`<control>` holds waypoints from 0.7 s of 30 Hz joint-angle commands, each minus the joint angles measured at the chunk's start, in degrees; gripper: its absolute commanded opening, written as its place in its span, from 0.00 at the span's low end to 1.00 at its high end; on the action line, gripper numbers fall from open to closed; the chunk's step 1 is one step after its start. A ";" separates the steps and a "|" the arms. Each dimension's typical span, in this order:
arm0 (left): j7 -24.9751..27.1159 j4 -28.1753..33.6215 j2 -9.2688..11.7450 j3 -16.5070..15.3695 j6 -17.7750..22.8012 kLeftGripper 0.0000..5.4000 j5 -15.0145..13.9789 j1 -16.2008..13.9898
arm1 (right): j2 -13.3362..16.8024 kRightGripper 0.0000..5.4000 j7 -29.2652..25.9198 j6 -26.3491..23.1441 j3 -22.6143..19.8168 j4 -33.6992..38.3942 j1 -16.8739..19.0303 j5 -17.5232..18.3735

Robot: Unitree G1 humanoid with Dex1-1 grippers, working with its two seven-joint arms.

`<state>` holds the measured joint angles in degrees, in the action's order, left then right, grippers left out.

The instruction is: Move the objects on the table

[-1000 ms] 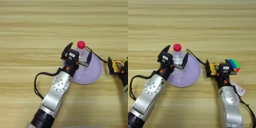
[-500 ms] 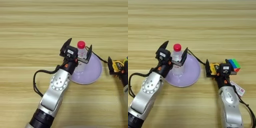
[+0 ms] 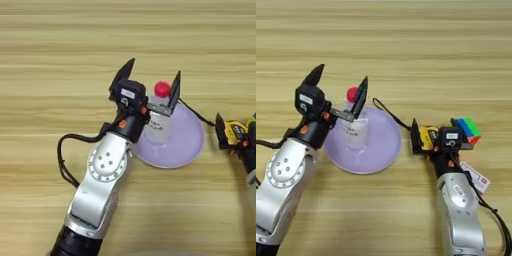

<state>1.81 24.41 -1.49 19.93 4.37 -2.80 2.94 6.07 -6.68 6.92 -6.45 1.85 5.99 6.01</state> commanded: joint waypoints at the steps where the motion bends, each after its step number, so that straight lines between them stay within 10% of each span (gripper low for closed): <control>1: 0.09 2.39 1.40 -5.40 1.54 1.00 -1.24 -1.68 | 0.47 1.00 -0.06 0.47 -0.19 0.21 -0.30 -0.36; 13: 1.28 3.62 5.35 -19.78 0.41 1.00 -5.29 -7.28 | 2.73 1.00 -0.27 -0.40 -2.55 5.05 -0.02 0.43; 21: 1.58 -1.69 5.34 -23.41 -2.41 1.00 -4.92 -9.07 | 4.78 1.00 -1.93 -0.92 -5.21 6.57 -0.09 3.07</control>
<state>3.29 24.86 3.52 -2.50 2.98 -8.04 -5.37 9.62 -7.93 6.68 -10.81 7.13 6.00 8.39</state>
